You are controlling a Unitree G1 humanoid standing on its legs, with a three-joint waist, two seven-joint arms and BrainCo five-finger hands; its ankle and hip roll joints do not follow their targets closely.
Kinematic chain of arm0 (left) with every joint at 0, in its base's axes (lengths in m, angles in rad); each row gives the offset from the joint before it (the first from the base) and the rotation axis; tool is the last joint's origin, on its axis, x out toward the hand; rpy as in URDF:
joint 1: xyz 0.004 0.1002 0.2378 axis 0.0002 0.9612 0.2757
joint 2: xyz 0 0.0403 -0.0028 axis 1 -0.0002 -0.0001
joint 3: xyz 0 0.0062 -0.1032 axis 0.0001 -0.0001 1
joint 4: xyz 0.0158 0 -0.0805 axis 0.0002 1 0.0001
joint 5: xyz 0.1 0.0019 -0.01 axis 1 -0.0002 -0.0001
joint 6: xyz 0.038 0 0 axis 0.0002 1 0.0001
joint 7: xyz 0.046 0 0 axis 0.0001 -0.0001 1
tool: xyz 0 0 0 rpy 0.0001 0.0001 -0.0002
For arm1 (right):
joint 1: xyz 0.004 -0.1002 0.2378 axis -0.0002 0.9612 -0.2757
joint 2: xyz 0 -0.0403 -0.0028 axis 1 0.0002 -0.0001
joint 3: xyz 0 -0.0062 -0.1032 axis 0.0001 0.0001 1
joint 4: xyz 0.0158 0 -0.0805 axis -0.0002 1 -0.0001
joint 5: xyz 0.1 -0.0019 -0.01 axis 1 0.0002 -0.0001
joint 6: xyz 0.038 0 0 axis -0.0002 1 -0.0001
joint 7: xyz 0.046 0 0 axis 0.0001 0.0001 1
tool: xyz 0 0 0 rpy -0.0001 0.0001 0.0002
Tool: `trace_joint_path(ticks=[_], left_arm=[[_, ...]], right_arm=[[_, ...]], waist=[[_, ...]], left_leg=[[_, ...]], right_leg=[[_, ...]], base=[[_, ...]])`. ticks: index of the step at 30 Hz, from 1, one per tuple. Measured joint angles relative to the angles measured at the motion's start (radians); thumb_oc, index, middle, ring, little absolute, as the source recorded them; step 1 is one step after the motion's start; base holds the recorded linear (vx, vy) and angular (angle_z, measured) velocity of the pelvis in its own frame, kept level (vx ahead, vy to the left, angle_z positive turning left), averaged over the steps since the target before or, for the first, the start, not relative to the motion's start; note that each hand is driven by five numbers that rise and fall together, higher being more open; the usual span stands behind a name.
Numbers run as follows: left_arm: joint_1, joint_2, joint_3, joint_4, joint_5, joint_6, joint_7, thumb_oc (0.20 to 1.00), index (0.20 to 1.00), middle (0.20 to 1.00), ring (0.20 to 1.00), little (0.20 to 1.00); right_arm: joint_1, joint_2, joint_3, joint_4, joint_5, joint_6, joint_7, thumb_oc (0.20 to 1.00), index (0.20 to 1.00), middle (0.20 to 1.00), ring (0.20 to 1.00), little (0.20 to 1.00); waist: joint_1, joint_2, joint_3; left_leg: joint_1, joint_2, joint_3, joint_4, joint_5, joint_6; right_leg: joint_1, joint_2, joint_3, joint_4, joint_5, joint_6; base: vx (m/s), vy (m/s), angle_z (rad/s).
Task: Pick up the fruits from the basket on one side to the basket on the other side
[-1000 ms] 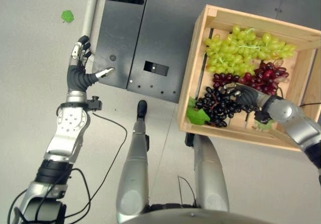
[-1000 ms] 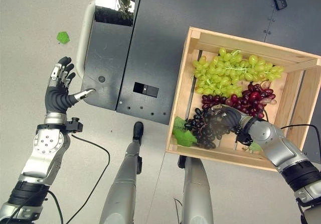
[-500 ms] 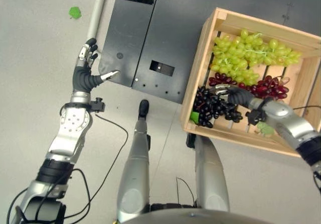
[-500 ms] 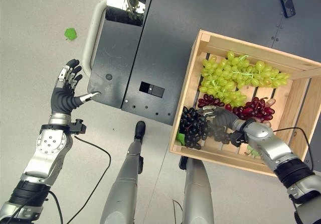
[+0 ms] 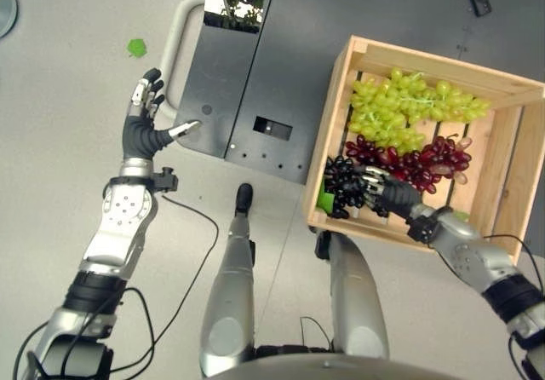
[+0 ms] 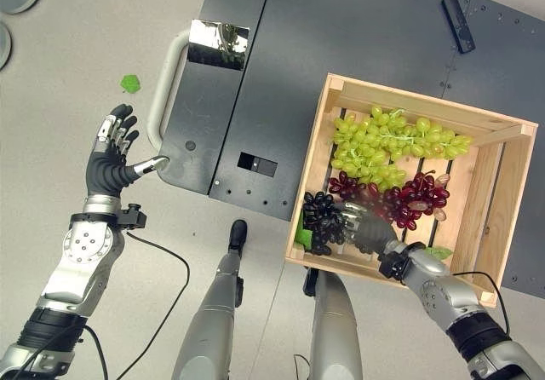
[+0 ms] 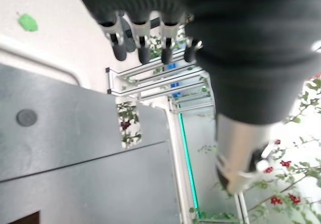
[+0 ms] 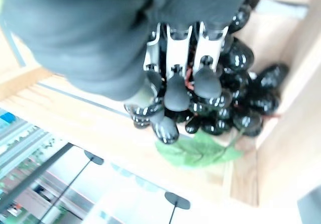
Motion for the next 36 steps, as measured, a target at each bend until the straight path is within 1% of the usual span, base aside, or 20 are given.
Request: trace_joint_path(ticks=[3, 6, 7, 10, 16, 18, 20, 23, 27, 28, 31, 32, 36], left_arm=[[0.005, -0.006, 0.001, 0.021, 0.000, 0.000, -0.001, 1.000, 1.000, 1.000, 1.000, 1.000], [0.019, -0.022, 0.002, 0.021, -0.006, 0.000, -0.003, 1.000, 1.000, 1.000, 1.000, 1.000], [0.027, -0.026, 0.002, 0.021, -0.007, 0.000, -0.005, 1.000, 1.000, 1.000, 1.000, 1.000], [0.055, -0.031, 0.003, 0.025, -0.008, 0.001, -0.007, 1.000, 1.000, 1.000, 1.000, 1.000], [0.068, -0.045, 0.007, 0.036, -0.008, 0.001, -0.013, 1.000, 1.000, 1.000, 1.000, 1.000], [0.075, -0.071, 0.021, 0.064, -0.008, 0.001, -0.017, 1.000, 1.000, 1.000, 1.000, 1.000], [0.087, -0.082, 0.022, 0.076, -0.008, 0.002, -0.019, 1.000, 1.000, 1.000, 1.000, 1.000], [0.097, -0.116, 0.025, 0.078, -0.008, 0.002, -0.026, 1.000, 1.000, 1.000, 1.000, 1.000], [0.115, -0.148, 0.039, 0.079, -0.007, 0.002, -0.029, 1.000, 1.000, 1.000, 1.000, 1.000], [0.131, -0.152, 0.041, 0.079, -0.007, 0.002, -0.031, 1.000, 1.000, 1.000, 1.000, 1.000], [0.159, -0.155, 0.041, 0.080, -0.007, 0.002, -0.040, 1.000, 1.000, 1.000, 1.000, 1.000], [0.172, -0.156, 0.041, 0.084, -0.007, 0.002, -0.044, 1.000, 1.000, 1.000, 1.000, 1.000], [0.193, -0.167, 0.041, 0.102, -0.007, 0.002, -0.045, 1.000, 1.000, 1.000, 1.000, 1.000]], right_arm=[[0.042, 0.015, -0.013, -0.017, 0.005, 0.000, 0.000, 0.200, 0.200, 0.200, 0.200, 0.200], [0.064, 0.022, -0.029, -0.031, 0.008, 0.000, -0.001, 0.200, 0.200, 0.200, 0.200, 0.200], [0.078, 0.035, -0.052, -0.044, 0.010, -0.001, -0.002, 0.200, 0.200, 0.200, 0.200, 0.200], [0.096, 0.057, -0.066, -0.056, 0.047, -0.002, -0.010, 0.200, 0.200, 0.200, 0.200, 0.200], [0.119, 0.094, -0.105, -0.075, 0.088, -0.002, -0.021, 0.200, 0.200, 0.200, 0.200, 0.200], [0.131, 0.127, -0.130, -0.095, 0.118, -0.004, -0.021, 0.200, 0.200, 0.200, 0.200, 0.200], [0.133, 0.137, -0.133, -0.112, 0.139, -0.004, -0.021, 0.200, 0.200, 0.200, 0.200, 0.200], [0.146, 0.164, -0.162, -0.151, 0.161, -0.014, -0.021, 0.200, 0.200, 0.200, 0.200, 0.200], [0.153, 0.173, -0.171, -0.180, 0.162, -0.024, -0.019, 0.200, 0.200, 0.200, 0.200, 0.200], [0.162, 0.171, -0.174, -0.196, 0.162, -0.025, -0.019, 0.200, 0.200, 0.200, 0.200, 0.200], [0.176, 0.175, -0.176, -0.211, 0.179, -0.030, -0.018, 0.200, 0.200, 0.200, 0.200, 0.200], [0.178, 0.173, -0.176, -0.212, 0.183, -0.031, -0.018, 0.200, 0.200, 0.200, 0.200, 0.200], [0.192, 0.171, -0.176, -0.225, 0.183, -0.034, -0.018, 0.200, 0.200, 0.200, 0.200, 0.200]], waist=[[-0.003, 0.011, 0.000], [-0.003, 0.013, 0.000], [-0.004, 0.016, -0.001], [-0.008, 0.019, -0.002], [-0.012, 0.030, -0.008], [-0.018, 0.038, -0.012], [-0.027, 0.050, -0.018], [-0.029, 0.082, -0.036], [-0.030, 0.107, -0.052], [-0.032, 0.116, -0.066], [-0.037, 0.123, -0.101], [-0.051, 0.124, -0.120], [-0.055, 0.123, -0.161]], left_leg=[[0.045, 0.002, -0.011, -0.022, 0.007, -0.003], [0.072, 0.004, -0.011, -0.041, 0.011, -0.002], [0.082, 0.005, -0.010, -0.043, 0.011, -0.002], [0.122, 0.008, -0.007, -0.054, 0.011, -0.002], [0.149, 0.015, 0.009, -0.073, 0.012, -0.001], [0.167, 0.020, 0.012, -0.078, 0.012, -0.001], [0.175, 0.021, 0.015, -0.082, 0.012, -0.001], [0.180, 0.021, 0.016, -0.085, 0.012, -0.001], [0.194, 0.023, 0.018, -0.091, 0.012, -0.001], [0.195, 0.023, 0.018, -0.093, 0.011, 0.000], [0.195, 0.023, 0.018, -0.095, 0.008, 0.005], [0.195, 0.024, 0.019, -0.097, 0.008, 0.005], [0.196, 0.024, 0.025, -0.103, 0.007, 0.005]], right_leg=[[0.046, 0.001, -0.014, -0.010, -0.004, 0.000], [0.066, 0.001, -0.015, -0.012, -0.008, 0.002], [0.075, 0.001, -0.015, -0.016, -0.008, 0.002], [0.113, 0.003, -0.014, -0.028, -0.008, 0.003], [0.133, 0.009, -0.010, -0.040, -0.008, 0.003], [0.150, 0.014, -0.009, -0.043, -0.008, 0.003], [0.154, 0.014, -0.008, -0.045, -0.008, 0.002], [0.158, 0.015, -0.008, -0.045, -0.008, 0.001], [0.166, 0.017, -0.002, -0.044, -0.010, 0.003], [0.166, 0.017, 0.000, -0.042, -0.014, 0.005], [0.163, 0.018, 0.002, -0.039, -0.021, 0.004], [0.163, 0.019, 0.002, -0.039, -0.022, 0.004], [0.157, 0.020, 0.007, -0.038, -0.022, 0.004]], base=[[0.03, -0.004, 0.07], [0.02, 0.001, 0.03], [0.04, -0.002, -0.02], [0.05, 0.008, -0.04], [0.06, 0.002, -0.05], [0.08, 0.007, -0.01], [0.07, -0.001, -0.01], [0.05, 0.009, -0.01], [0.06, 0.002, -0.03], [0.05, 0.009, -0.03], [0.04, 0.015, 0.00], [0.04, 0.010, 0.01], [0.04, 0.004, -0.04]])
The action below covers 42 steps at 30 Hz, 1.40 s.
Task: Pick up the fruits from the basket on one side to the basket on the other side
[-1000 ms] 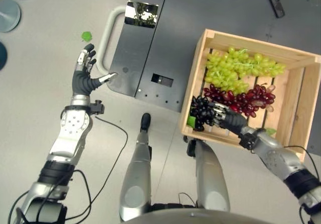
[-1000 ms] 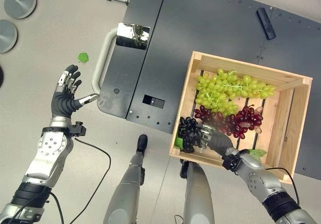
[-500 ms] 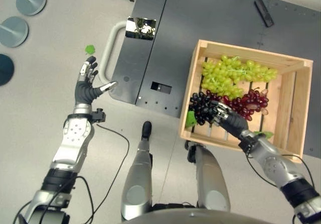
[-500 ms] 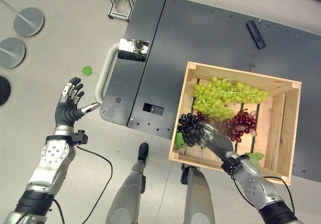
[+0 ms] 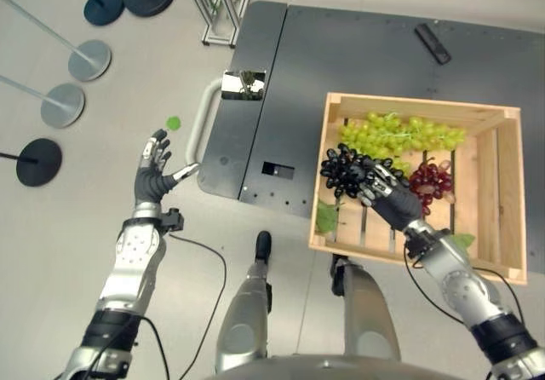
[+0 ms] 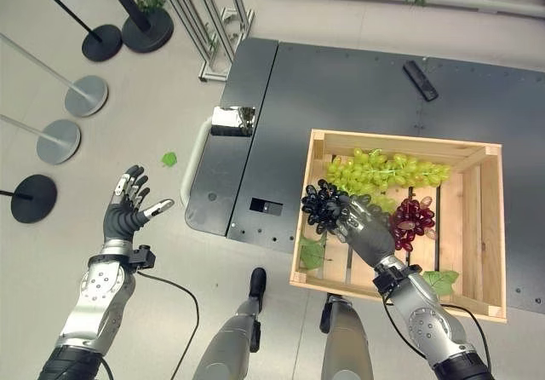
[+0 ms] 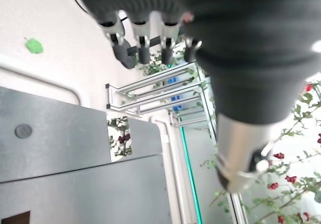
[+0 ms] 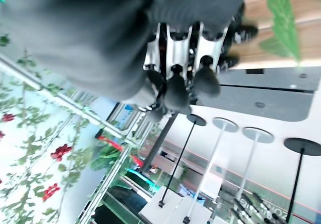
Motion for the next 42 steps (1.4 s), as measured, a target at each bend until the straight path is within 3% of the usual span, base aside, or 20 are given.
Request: trace_joint_path(ticks=[9, 17, 24, 36, 42], left_arm=[[0.004, -0.016, 0.001, 0.031, 0.010, 0.000, 0.001, 1.000, 1.000, 1.000, 1.000, 1.000], [0.024, -0.014, 0.004, 0.101, 0.023, 0.000, 0.001, 1.000, 1.000, 1.000, 1.000, 1.000], [0.057, 0.026, 0.003, 0.150, 0.134, 0.005, -0.010, 1.000, 1.000, 1.000, 1.000, 1.000], [0.113, 0.072, -0.002, 0.006, 0.135, -0.004, -0.163, 1.000, 1.000, 1.000, 1.000, 1.000], [0.127, 0.073, -0.004, -0.013, 0.135, -0.005, -0.193, 1.000, 1.000, 1.000, 1.000, 1.000]], right_arm=[[0.005, -0.007, 0.001, -0.027, 0.000, -0.004, 0.003, 0.200, 0.200, 0.200, 0.200, 0.200], [0.019, -0.006, -0.007, -0.030, 0.000, -0.006, 0.004, 0.200, 0.200, 0.200, 0.200, 0.200], [0.021, -0.007, -0.043, -0.086, 0.000, -0.009, 0.004, 0.200, 0.200, 0.200, 0.200, 0.200], [0.043, -0.004, -0.076, -0.104, 0.000, -0.009, 0.004, 0.200, 0.200, 0.200, 0.200, 0.200], [0.066, 0.005, -0.080, -0.104, 0.000, -0.009, 0.004, 0.200, 0.200, 0.200, 0.200, 0.200]], waist=[[-0.002, -0.004, -0.019], [-0.002, -0.028, -0.064], [-0.001, -0.035, -0.087], [-0.001, -0.038, -0.103], [-0.001, -0.060, -0.141]], left_leg=[[0.015, 0.001, 0.013, -0.004, 0.000, 0.000], [0.041, 0.002, 0.011, -0.008, -0.002, 0.004], [0.068, 0.004, 0.012, -0.021, -0.006, 0.005], [0.104, 0.007, 0.007, -0.030, -0.009, 0.010], [0.119, 0.009, 0.009, -0.043, -0.010, 0.012]], right_leg=[[0.004, 0.002, 0.010, 0.006, 0.000, 0.000], [0.036, 0.002, 0.007, -0.008, -0.001, 0.002], [0.061, 0.005, 0.006, -0.023, -0.001, 0.002], [0.131, 0.006, -0.021, -0.073, 0.001, 0.011], [0.152, 0.012, -0.021, -0.100, 0.006, 0.017]], base=[[0.01, 0.003, -0.03], [0.00, 0.000, 0.00], [0.00, 0.000, 0.00], [0.01, 0.004, 0.05], [0.00, 0.000, 0.00]])
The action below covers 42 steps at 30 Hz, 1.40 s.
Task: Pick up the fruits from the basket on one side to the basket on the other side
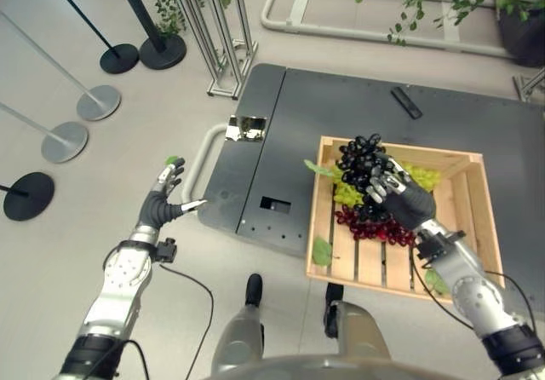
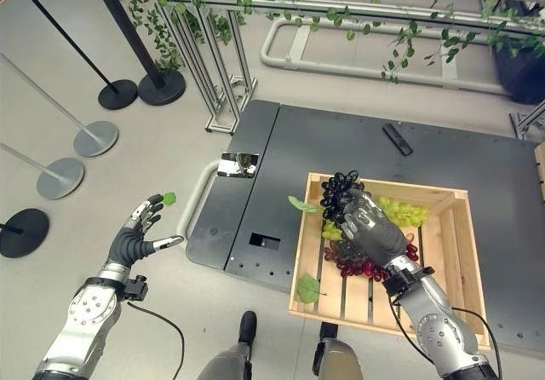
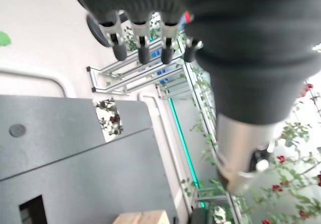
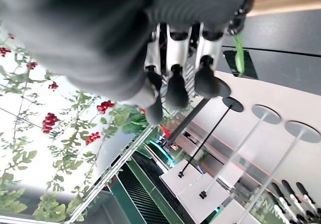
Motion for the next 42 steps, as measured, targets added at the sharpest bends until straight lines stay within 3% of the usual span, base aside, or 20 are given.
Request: trace_joint_path(ticks=[8, 10, 17, 21, 27, 32, 42], left_arm=[[0.027, 0.001, 0.005, 0.000, -0.018, 0.000, -0.013, 1.000, 1.000, 1.000, 1.000, 1.000], [0.041, 0.008, 0.004, -0.001, -0.088, 0.003, -0.054, 1.000, 1.000, 1.000, 1.000, 1.000], [0.047, 0.167, -0.041, -0.080, -0.278, 0.033, -0.223, 1.000, 1.000, 1.000, 1.000, 1.000], [-0.013, 0.313, -0.199, -0.107, -0.346, 0.091, -0.334, 1.000, 1.000, 1.000, 1.000, 1.000], [-0.144, 0.360, -0.340, -0.155, -0.403, 0.121, -0.405, 1.000, 1.000, 1.000, 1.000, 1.000], [-0.269, 0.365, -0.494, -0.187, -0.435, 0.140, -0.425, 1.000, 1.000, 1.000, 1.000, 1.000], [-0.385, 0.268, -0.629, -0.194, -0.430, 0.159, -0.435, 1.000, 1.000, 1.000, 1.000, 1.000]], right_arm=[[0.011, 0.000, -0.003, -0.001, 0.000, 0.001, 0.000, 0.200, 0.200, 0.200, 0.200, 0.200], [0.014, 0.000, -0.004, -0.001, 0.000, 0.002, 0.000, 0.200, 0.200, 0.200, 0.200, 0.200], [0.019, -0.003, -0.005, -0.001, -0.001, 0.013, 0.007, 0.200, 0.200, 0.200, 0.200, 0.200], [0.029, -0.006, 0.018, -0.001, -0.001, 0.024, 0.020, 0.200, 0.200, 0.200, 0.200, 0.200], [0.022, -0.009, 0.103, -0.005, -0.001, 0.042, 0.025, 0.200, 0.200, 0.200, 0.200, 0.200], [-0.014, -0.004, 0.167, -0.007, -0.001, 0.043, 0.024, 0.200, 0.200, 0.200, 0.200, 0.200], [-0.048, 0.036, 0.219, -0.022, -0.001, 0.042, 0.022, 0.200, 0.200, 0.200, 0.200, 0.200]], waist=[[0.001, -0.005, -0.030], [0.000, -0.004, -0.033], [0.001, -0.002, -0.048], [-0.002, -0.004, -0.081], [-0.007, -0.019, -0.110], [-0.025, -0.029, -0.123], [-0.031, -0.044, -0.144]], left_leg=[[0.034, 0.002, 0.004, -0.017, -0.002, 0.003], [0.050, 0.002, 0.004, -0.019, -0.004, 0.006], [0.073, 0.002, 0.001, -0.028, -0.006, 0.007], [0.093, 0.002, 0.004, -0.039, -0.005, 0.005], [0.121, 0.005, 0.007, -0.052, -0.005, 0.005], [0.140, 0.004, 0.010, -0.059, -0.006, 0.006], [0.144, 0.000, 0.037, -0.060, -0.007, 0.004]], right_leg=[[0.040, 0.004, -0.001, -0.033, 0.008, 0.005], [0.061, 0.005, -0.002, -0.045, 0.010, 0.007], [0.098, 0.007, -0.007, -0.074, 0.019, 0.012], [0.130, 0.011, -0.009, -0.111, 0.031, 0.016], [0.188, 0.025, -0.008, -0.196, 0.071, 0.019], [0.225, 0.031, -0.004, -0.250, 0.099, 0.021], [0.249, 0.041, 0.013, -0.320, 0.142, 0.016]], base=[[0.00, 0.000, 0.00], [0.00, 0.000, 0.00], [0.00, 0.001, 0.01], [0.00, -0.001, -0.01], [0.01, -0.001, -0.03], [0.01, 0.006, -0.03], [0.01, 0.009, -0.06]])
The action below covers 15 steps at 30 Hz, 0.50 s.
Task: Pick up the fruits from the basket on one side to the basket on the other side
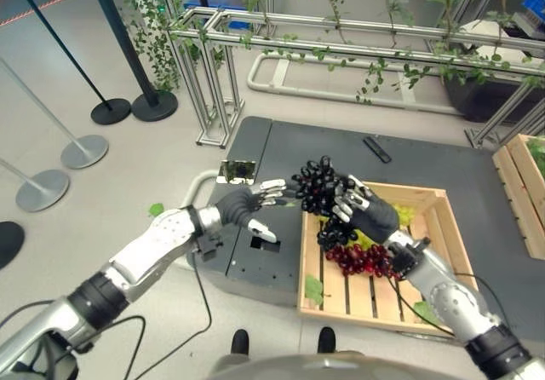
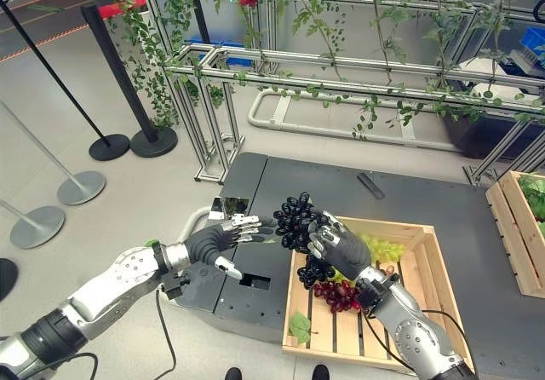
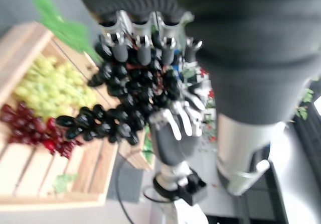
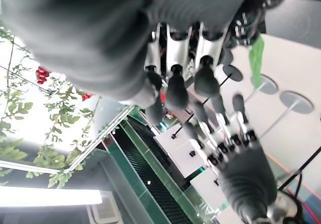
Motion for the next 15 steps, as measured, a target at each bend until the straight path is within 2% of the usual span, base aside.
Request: trace_joint_path(ticks=[15], left_arm=[[0.000, -0.069, 0.000, 0.002, 0.040, 0.000, 0.012, 1.000, 1.000, 1.000, 1.000, 1.000]], right_arm=[[-0.001, 0.041, 0.000, -0.010, 0.000, -0.001, -0.007, 0.200, 0.200, 0.200, 0.200, 0.200]], waist=[[0.004, -0.028, -0.038]], left_leg=[[0.015, -0.001, 0.003, -0.001, -0.006, 0.001]], right_leg=[[0.016, -0.002, 0.005, -0.006, 0.003, 0.001]], base=[[0.00, 0.001, 0.00]])
